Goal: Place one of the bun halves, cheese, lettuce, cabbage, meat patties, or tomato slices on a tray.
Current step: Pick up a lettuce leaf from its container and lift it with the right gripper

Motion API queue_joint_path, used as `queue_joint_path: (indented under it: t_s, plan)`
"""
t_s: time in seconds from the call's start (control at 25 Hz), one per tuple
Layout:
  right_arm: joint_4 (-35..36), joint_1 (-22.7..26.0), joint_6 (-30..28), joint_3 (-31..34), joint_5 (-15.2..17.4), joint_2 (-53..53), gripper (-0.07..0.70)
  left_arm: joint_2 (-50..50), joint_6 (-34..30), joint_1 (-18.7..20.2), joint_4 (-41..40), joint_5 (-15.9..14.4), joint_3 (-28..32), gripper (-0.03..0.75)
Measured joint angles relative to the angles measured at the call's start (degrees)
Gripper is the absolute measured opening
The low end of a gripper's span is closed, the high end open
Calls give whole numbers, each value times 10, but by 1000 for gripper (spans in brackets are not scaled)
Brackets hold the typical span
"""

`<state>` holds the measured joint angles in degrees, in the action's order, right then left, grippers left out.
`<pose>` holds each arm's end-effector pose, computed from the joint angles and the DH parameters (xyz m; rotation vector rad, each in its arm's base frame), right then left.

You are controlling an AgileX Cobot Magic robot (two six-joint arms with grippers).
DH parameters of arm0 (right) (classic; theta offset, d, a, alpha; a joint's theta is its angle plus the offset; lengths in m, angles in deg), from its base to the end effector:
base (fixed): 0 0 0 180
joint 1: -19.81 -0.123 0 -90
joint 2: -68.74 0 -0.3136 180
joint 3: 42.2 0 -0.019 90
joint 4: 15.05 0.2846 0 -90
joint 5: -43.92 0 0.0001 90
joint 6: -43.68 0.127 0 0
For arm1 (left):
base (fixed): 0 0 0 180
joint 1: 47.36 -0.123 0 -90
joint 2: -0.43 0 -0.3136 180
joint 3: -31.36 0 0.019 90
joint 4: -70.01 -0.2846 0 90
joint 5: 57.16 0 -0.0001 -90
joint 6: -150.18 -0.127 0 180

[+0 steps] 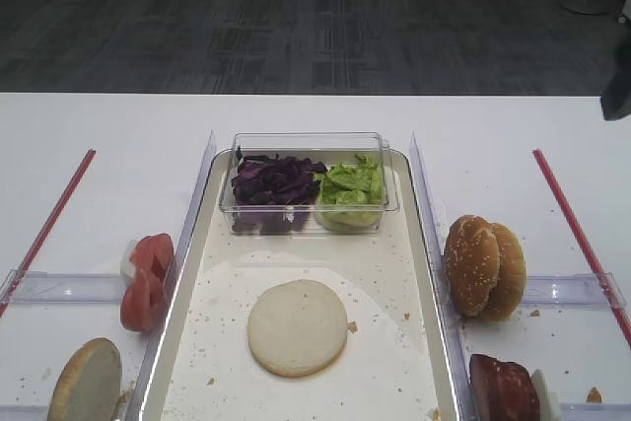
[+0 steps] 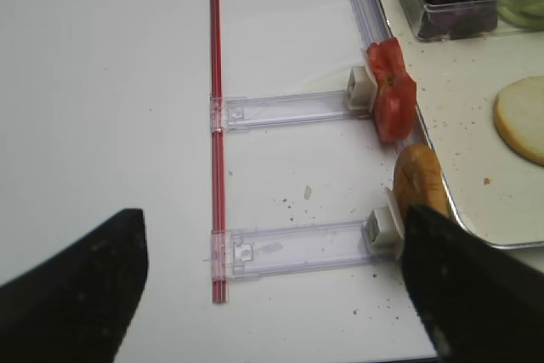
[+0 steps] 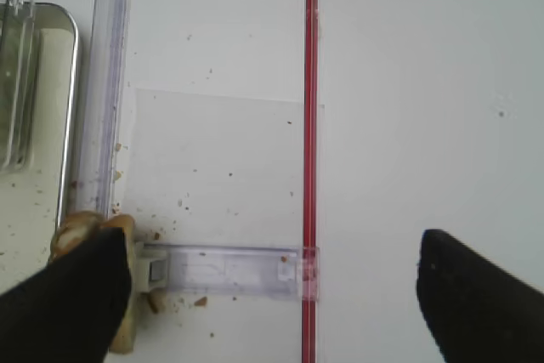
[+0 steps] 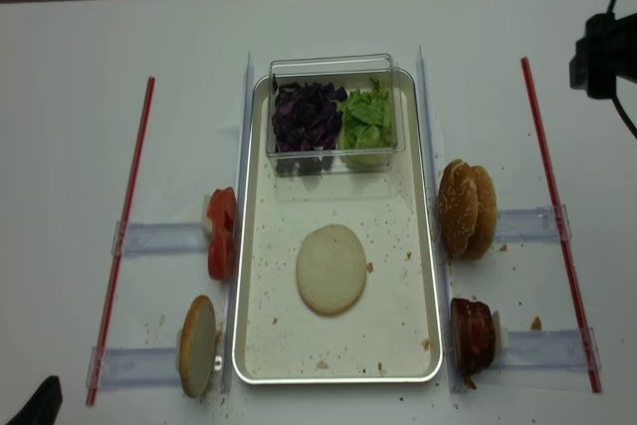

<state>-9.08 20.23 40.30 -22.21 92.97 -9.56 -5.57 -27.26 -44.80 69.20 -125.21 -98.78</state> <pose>0.2894 0.0079 0.3014 -0.0082 2.5674 0.1018 0.0184 0.0008 0.2603 -0.0018 2.1627 -0.0343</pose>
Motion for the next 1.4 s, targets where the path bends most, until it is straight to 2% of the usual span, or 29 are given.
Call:
queue_joint_path:
  t_s: [0.2, 0.6, 1.08, 1.4]
  plan:
    - [32, 0, -20, -81, 2, -131, 692, 0, 0, 0, 0, 0, 0, 564]
    - [39, 0, -32, -211, 42, -312, 692, 0, 0, 0, 0, 0, 0, 564]
    - [41, 0, -47, -222, 48, -351, 692, 0, 0, 0, 0, 0, 0, 564]
    - [85, -1, -66, -222, 48, -351, 692, 0, 0, 0, 0, 0, 0, 564]
